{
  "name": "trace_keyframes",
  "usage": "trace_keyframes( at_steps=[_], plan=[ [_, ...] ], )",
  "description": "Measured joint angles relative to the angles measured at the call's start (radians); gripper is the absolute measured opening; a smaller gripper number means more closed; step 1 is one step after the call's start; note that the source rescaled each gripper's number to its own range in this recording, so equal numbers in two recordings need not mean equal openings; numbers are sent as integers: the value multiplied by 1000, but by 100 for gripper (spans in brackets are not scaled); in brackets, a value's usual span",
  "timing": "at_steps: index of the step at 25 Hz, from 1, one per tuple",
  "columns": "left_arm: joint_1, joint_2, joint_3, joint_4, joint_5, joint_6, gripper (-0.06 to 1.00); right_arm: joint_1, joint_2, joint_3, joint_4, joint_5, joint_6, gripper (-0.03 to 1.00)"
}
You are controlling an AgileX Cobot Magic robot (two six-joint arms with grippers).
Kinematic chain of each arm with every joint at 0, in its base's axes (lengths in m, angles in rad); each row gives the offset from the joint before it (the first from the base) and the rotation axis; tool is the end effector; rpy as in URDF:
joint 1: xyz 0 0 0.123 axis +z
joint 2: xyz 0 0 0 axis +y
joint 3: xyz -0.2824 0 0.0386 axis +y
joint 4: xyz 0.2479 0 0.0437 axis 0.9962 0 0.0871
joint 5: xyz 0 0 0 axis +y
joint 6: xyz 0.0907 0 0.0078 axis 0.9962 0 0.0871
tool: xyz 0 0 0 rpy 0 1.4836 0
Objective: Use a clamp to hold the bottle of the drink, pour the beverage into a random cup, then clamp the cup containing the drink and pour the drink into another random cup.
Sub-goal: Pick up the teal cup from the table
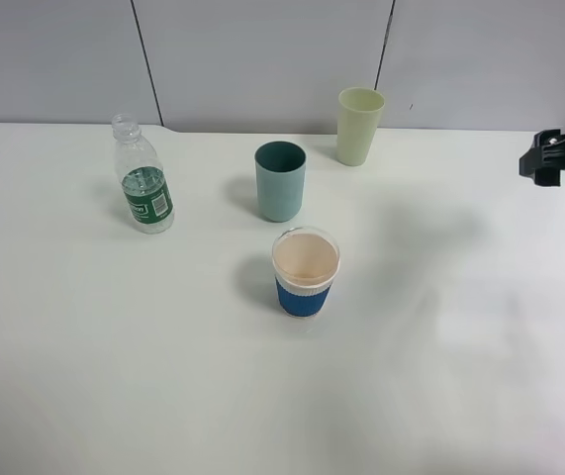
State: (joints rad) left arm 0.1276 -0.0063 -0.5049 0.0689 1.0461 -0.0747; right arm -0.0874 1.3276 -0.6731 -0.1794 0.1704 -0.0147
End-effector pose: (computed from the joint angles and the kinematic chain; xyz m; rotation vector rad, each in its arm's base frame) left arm -0.0065 0.0046 0.2798 -0.2068 2.0079 0.1157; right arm 0.2589 -0.0255 0.2290 -0.1048 2.3096 -0.1774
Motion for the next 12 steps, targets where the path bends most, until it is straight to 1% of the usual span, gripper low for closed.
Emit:
trace_keyframes(
  at_steps=[4,12],
  plan=[
    [0,0,0,0,0,0,100,32,58,0,-62,-64,-5,100],
    [0,0,0,0,0,0,100,138,183,0,-143,-297,-37,100]
  ],
)
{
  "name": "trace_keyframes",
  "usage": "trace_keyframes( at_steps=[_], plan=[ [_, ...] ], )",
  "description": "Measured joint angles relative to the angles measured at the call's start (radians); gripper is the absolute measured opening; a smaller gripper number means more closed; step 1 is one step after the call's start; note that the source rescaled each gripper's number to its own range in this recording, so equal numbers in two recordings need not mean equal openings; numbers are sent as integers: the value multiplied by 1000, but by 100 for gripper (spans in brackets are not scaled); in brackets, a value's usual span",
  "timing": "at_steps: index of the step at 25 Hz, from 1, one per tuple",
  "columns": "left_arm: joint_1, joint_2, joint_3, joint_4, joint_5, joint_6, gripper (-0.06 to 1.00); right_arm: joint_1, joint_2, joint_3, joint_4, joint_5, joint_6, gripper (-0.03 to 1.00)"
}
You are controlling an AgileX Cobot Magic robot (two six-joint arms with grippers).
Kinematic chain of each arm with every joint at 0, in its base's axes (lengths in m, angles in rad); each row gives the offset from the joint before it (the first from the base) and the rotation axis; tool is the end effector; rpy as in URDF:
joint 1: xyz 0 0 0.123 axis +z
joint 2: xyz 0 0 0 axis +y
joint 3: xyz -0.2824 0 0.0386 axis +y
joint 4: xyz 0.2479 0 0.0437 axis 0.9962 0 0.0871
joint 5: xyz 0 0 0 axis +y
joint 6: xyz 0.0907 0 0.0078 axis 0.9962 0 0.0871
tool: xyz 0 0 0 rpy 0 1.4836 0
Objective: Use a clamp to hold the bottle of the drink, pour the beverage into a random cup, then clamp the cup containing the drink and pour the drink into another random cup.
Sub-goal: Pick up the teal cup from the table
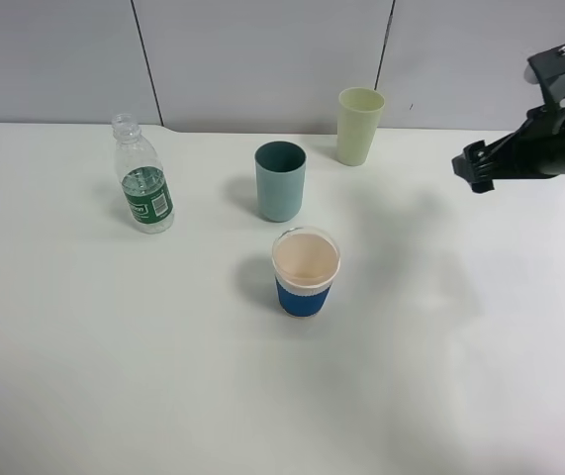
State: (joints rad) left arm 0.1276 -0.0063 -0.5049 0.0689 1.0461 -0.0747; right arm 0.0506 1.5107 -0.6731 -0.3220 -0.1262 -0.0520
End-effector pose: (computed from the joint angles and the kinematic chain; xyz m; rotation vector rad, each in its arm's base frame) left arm -0.0065 0.0046 0.2798 -0.2068 2.0079 0.1157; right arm 0.2928 0.0184 0.1985 -0.4836 2.1504 -0.1356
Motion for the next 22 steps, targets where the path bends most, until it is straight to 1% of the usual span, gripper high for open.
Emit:
trace_keyframes(
  at_steps=[3,6,12,14,17,19,22],
  plan=[
    [0,0,0,0,0,0,100,30,65,-1,-18,-70,-10,100],
    [0,0,0,0,0,0,100,53,135,-1,-64,-152,-12,100],
    [0,0,0,0,0,0,100,69,243,-2,-116,-312,-9,100],
    [0,0,0,0,0,0,100,69,271,-2,-137,-362,-8,98],
    [0,0,0,0,0,0,100,69,303,-2,-215,-443,20,92],
    [0,0,0,0,0,0,100,69,321,-3,-287,-489,52,89],
    [0,0,0,0,0,0,100,69,336,-3,-365,-554,86,89]
  ],
)
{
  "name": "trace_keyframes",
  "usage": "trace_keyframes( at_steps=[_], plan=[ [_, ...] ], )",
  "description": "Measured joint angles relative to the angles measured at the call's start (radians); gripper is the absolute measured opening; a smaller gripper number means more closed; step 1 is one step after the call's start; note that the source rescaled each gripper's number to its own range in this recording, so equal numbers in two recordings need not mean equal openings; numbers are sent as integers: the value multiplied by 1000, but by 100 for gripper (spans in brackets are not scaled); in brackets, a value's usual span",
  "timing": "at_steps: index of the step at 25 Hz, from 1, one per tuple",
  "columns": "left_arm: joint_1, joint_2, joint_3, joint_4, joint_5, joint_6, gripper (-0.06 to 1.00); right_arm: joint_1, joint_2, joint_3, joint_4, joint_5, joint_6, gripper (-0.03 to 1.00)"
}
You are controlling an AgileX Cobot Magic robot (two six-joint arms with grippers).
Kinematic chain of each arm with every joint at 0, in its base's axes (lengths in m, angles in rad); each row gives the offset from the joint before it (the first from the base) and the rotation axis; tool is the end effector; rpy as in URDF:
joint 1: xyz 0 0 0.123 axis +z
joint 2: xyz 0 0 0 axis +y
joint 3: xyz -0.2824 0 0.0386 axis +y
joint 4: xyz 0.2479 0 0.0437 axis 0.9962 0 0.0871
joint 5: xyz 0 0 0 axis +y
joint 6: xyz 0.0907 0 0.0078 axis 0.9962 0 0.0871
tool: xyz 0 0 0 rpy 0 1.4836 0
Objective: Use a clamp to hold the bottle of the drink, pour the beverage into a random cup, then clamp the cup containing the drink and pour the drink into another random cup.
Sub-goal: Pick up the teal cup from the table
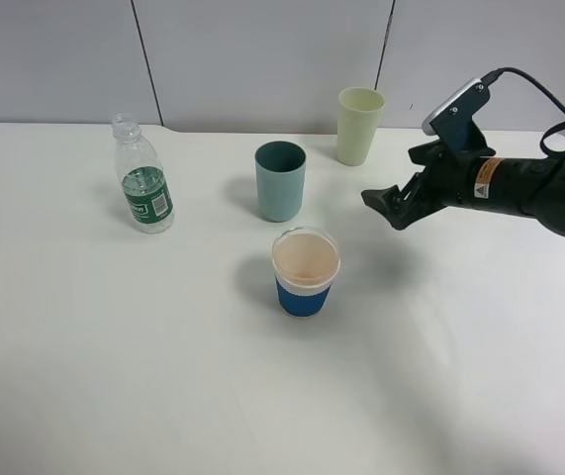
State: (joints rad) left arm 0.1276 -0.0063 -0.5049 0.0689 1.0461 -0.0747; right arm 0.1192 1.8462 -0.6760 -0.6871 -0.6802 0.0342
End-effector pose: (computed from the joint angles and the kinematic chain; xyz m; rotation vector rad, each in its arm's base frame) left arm -0.0065 0.0046 0.2798 -0.2068 2.0079 0.1157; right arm 0.3165 0.0744 0.1311 -0.8850 1.8513 0.1731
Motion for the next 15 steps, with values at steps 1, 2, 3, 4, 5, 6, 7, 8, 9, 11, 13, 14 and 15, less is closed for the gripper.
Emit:
trace_keyframes(
  at_steps=[1,2,3,4,5,6,7,8,9,11,13,14,15],
  plan=[
    [0,0,0,0,0,0,100,0,5,0,-15,-21,8,89],
    [0,0,0,0,0,0,100,0,9,0,-24,-34,10,89],
    [0,0,0,0,0,0,100,0,15,0,-32,-43,19,89],
    [0,0,0,0,0,0,100,0,20,0,-37,-51,34,88],
    [0,0,0,0,0,0,100,0,28,0,-37,-57,45,88],
    [0,0,0,0,0,0,100,0,37,0,-37,-59,53,88],
    [0,0,0,0,0,0,100,0,46,0,-39,-66,55,88],
    [0,0,0,0,0,0,100,0,60,-1,-41,-78,55,88],
    [0,0,0,0,0,0,100,0,73,-2,-50,-89,54,88],
    [0,0,0,0,0,0,100,0,102,-18,-77,-105,54,88],
    [0,0,0,0,0,0,100,0,128,-45,-97,-116,59,88],
    [0,0,0,0,0,0,100,0,144,-63,-107,-126,68,88],
    [0,0,0,0,0,0,100,0,156,-75,-115,-135,76,88]
  ],
)
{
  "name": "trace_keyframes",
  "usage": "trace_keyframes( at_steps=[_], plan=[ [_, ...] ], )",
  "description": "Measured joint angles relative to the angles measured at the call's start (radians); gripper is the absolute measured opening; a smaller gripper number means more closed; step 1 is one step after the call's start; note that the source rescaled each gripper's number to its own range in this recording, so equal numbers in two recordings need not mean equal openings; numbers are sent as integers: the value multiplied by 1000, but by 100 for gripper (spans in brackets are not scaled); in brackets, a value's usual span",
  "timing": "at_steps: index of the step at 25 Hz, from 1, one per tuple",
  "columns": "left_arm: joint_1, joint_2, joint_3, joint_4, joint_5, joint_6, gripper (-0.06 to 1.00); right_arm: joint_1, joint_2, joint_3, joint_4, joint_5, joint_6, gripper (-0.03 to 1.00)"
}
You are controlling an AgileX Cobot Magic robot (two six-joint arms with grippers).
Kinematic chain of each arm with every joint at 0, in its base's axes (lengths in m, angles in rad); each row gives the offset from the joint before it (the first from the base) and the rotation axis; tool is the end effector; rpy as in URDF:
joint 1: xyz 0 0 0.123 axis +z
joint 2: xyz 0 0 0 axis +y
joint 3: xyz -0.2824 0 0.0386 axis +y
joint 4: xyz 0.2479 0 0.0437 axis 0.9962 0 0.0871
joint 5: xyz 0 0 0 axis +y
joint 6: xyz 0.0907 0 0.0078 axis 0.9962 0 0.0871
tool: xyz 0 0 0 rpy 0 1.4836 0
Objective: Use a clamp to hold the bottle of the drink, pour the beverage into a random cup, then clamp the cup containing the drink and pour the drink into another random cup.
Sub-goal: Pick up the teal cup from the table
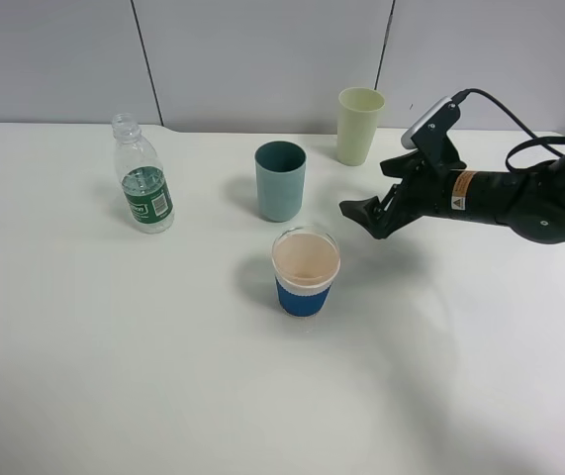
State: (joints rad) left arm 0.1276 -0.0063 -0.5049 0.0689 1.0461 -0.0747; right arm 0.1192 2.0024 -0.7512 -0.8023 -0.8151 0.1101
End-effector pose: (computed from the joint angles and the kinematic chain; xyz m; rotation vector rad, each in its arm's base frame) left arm -0.0065 0.0046 0.2798 -0.2068 2.0079 0.1157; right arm 0.3315 0.0876 0.1025 -0.9267 1.8072 0.3340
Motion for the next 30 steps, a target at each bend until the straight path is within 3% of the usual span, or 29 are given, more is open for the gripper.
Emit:
trace_keyframes(
  at_steps=[7,21,30],
  plan=[
    [0,0,0,0,0,0,100,0,79,-91,-134,-56,86,88],
    [0,0,0,1,0,0,100,66,174,-222,-263,-90,118,88],
    [0,0,0,1,0,0,100,105,269,-360,-286,-101,265,84]
  ],
)
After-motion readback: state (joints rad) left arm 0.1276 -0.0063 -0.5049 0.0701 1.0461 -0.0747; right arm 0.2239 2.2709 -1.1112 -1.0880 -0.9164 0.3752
